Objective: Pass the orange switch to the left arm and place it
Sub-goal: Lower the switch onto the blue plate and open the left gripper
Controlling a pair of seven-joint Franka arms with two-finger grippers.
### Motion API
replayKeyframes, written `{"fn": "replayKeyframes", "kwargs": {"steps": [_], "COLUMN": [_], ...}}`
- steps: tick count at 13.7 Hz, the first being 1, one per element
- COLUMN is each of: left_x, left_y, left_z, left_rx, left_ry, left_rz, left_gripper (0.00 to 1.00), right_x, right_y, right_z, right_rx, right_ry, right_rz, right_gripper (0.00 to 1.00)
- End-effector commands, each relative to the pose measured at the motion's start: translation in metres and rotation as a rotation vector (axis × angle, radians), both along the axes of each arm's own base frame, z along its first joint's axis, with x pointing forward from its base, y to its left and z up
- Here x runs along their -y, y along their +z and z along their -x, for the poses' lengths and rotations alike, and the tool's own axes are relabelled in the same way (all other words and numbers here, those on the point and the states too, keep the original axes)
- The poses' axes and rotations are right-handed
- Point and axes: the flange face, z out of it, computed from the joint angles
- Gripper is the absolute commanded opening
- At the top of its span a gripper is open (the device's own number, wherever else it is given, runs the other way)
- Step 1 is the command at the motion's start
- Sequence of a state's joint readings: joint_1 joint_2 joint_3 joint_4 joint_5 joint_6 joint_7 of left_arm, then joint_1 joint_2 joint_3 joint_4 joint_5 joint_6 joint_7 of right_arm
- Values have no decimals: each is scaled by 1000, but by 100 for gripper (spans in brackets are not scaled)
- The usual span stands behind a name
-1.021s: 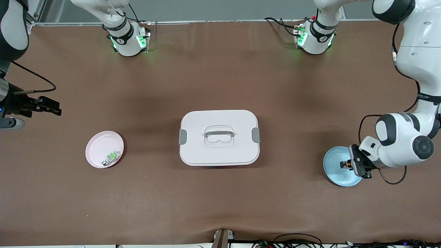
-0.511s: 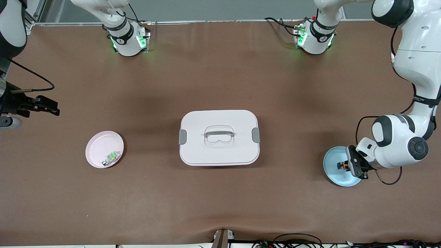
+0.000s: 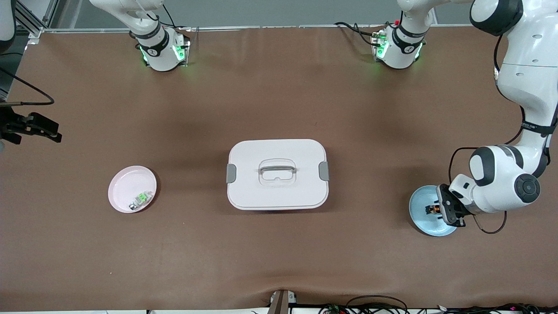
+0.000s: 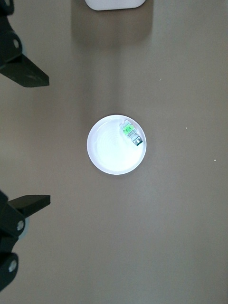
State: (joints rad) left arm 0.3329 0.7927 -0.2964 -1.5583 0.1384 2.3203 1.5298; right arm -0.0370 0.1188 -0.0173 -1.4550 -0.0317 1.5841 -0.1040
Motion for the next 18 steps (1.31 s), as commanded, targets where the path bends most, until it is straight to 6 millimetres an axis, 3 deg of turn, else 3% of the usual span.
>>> {"fn": "replayKeyframes", "kwargs": {"steps": [1,6,9,12,15,18], "left_x": [-2,-12,-15,-6,24,36], "left_y": [8,46,88,126,149,182], "left_z": [-2,-4,-6,-6,-5,1], "left_rx": [19,9,18,24,-18,-47], "left_ry": [9,133,262,421,608,791], "left_rz": [28,106,119,120,142,136], "left_gripper": [100,100,100,100,100,100], "right_x": [3,13,7,8,4,3], "right_y": [22,25,26,32,32,31], "right_z": [3,11,10,20,21,24], "right_rx": [35,-4,4,-20,-22,-27], "right_ry": [-16,-36,-23,-29,-27,-33], "right_rz": [-4,-14,-3,-16,-22,-23], "right_gripper": [100,100,100,100,100,100]}}
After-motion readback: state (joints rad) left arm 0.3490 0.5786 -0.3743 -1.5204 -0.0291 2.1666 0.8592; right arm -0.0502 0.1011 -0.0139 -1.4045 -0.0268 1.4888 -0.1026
